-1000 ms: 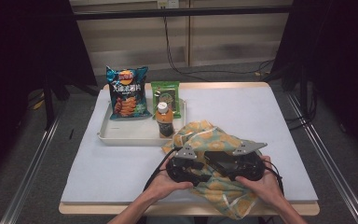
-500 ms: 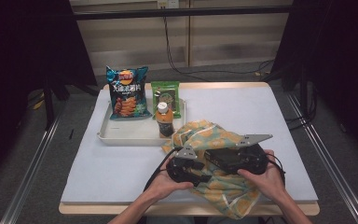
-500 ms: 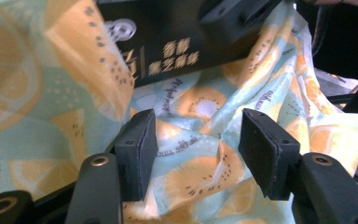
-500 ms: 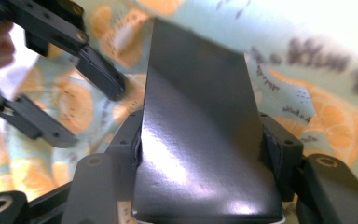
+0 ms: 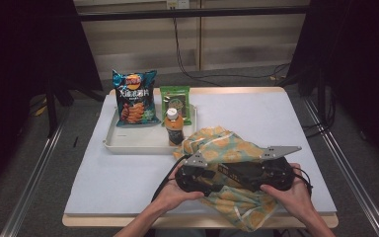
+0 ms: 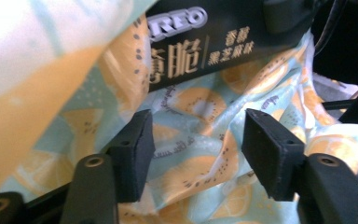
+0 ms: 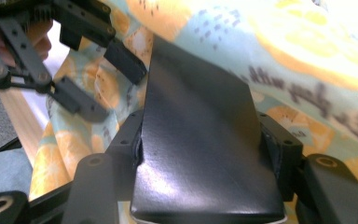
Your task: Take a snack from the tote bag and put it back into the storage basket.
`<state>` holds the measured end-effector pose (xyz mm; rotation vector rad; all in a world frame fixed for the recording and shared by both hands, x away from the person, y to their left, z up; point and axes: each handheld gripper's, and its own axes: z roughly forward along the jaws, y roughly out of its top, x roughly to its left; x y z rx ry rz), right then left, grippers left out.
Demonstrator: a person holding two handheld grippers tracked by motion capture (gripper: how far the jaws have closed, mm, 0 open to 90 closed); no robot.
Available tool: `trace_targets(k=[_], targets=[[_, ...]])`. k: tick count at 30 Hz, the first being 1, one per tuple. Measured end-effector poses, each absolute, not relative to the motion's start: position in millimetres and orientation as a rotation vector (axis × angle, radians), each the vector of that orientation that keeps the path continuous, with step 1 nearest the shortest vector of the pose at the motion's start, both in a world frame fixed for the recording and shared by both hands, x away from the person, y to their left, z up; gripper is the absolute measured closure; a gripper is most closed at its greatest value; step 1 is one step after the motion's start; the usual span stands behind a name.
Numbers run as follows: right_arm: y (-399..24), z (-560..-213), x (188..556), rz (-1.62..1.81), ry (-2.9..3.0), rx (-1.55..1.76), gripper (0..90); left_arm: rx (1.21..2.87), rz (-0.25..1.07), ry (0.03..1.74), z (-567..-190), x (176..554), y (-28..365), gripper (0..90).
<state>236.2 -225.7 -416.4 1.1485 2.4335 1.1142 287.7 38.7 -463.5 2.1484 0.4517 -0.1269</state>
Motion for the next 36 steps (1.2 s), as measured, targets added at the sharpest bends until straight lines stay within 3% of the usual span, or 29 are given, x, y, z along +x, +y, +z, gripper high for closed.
trace_targets(k=[6,10,22,28,33,36], targets=[[-235.6,-414.0,230.2,1.108,2.424,1.141,43.1,2.089,-0.126,0.41,-448.7,283.8,46.1,59.2],[-242.2,-416.1,227.0,1.105,2.425,1.148,43.1,2.031,-0.085,0.384,-430.4,282.0,53.6,60.3],[-247.8,-413.8,218.2,1.116,2.443,1.1,43.2,1.965,0.024,0.504,-425.5,311.7,57.0,57.6],[-252.1,-413.5,208.9,1.119,2.44,1.087,43.2,1.964,0.001,0.555,-434.9,327.9,50.0,47.1],[-254.3,-413.9,208.1,1.099,2.441,1.082,43.2,1.981,-0.021,0.542,-439.5,330.6,42.7,48.3],[-257.3,-415.1,204.9,1.103,2.44,1.088,43.2,1.968,-0.048,0.525,-433.6,327.7,39.2,38.0]])
